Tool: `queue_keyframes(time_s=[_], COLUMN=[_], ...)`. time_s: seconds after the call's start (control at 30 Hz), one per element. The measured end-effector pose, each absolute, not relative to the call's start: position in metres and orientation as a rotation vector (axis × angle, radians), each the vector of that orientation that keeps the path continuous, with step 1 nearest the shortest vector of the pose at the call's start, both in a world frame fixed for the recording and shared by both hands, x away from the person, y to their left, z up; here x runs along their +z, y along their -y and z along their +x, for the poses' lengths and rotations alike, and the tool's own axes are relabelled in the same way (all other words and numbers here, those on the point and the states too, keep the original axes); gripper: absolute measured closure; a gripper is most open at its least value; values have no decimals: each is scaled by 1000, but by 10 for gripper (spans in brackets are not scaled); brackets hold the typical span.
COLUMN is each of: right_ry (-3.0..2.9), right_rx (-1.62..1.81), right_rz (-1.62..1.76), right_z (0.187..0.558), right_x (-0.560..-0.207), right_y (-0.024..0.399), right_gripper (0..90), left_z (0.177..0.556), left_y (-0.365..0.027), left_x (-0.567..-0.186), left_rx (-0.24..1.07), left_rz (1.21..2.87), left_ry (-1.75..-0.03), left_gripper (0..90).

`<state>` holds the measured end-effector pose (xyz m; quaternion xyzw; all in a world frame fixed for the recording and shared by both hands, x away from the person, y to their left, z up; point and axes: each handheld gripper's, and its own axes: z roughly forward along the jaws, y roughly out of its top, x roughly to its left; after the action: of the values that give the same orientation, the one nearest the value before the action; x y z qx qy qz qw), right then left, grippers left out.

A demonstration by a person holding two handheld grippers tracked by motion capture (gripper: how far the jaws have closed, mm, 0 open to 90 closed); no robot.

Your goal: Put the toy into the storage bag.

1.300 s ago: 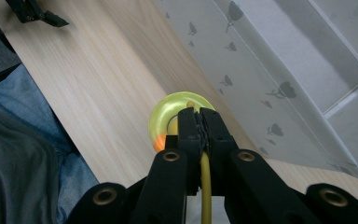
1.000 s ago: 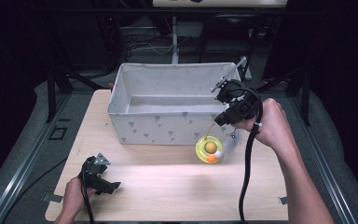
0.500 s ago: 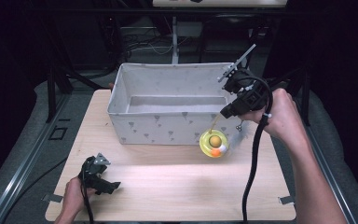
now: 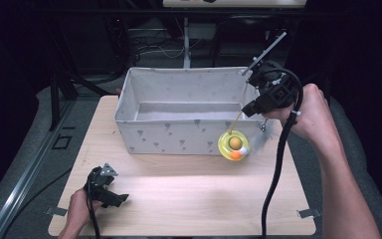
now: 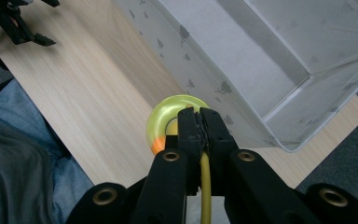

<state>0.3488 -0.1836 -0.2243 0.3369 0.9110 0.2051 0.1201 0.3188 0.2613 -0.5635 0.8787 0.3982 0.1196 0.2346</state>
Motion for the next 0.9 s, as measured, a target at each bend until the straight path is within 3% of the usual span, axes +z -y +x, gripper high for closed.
queue_keyframes(time_s=[0.9], right_ry=[-2600], right_rx=[578], right_rz=[1007], right_z=[359], right_x=[-176], right_y=[185], right_gripper=[885], left_z=[318], left_y=[-261], left_x=[-563], left_rx=[328], left_rz=[2413], left_ry=[-1090], left_gripper=[4])
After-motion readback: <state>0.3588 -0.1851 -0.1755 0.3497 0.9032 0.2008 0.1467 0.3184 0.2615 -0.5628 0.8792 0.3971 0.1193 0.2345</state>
